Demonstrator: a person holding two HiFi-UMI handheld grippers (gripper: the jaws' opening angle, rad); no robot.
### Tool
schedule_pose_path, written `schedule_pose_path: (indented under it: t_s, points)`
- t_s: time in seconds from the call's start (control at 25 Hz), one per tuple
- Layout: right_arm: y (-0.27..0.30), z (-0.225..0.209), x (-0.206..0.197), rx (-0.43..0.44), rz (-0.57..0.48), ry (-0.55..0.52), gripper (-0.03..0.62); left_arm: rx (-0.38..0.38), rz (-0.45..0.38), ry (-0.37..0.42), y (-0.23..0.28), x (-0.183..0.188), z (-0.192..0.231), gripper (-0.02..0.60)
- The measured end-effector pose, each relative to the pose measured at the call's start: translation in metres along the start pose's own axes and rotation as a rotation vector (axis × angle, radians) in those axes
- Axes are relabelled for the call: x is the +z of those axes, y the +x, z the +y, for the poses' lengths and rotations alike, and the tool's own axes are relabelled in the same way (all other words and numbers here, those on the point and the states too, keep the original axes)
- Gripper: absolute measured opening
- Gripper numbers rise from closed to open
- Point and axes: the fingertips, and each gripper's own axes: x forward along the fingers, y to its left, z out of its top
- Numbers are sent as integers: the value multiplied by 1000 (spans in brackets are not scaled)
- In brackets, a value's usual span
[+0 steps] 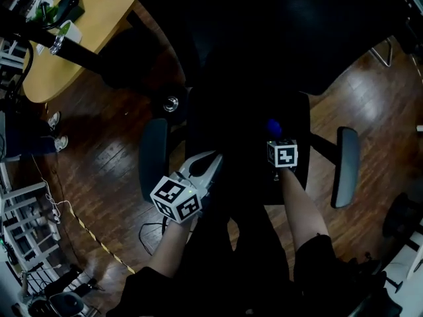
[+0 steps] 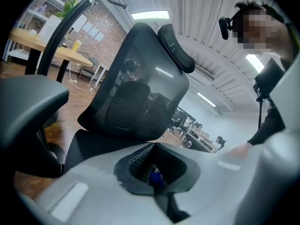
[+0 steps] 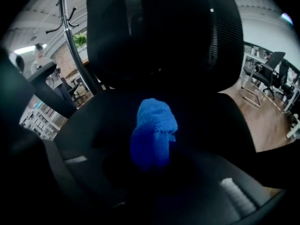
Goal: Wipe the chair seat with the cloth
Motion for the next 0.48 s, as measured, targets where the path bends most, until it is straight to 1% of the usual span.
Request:
schedule_pose_path:
  t_s: [0.12,0.24,0.32,0.48]
  points:
    - [-26,-43,-14,-75,17,23,40,-11,16,9,7,0,-4,3]
    - [-51,-67,-15,-130,8,-25,40,-14,19,12,12,1,-11,3]
    - [-55,-73,-14,-146,1,-45,40,-22,14,16,15,4,-15,3]
    - [-48,-76,-26,-138,2,-7,40,-15,2,25,13,6,-17,3]
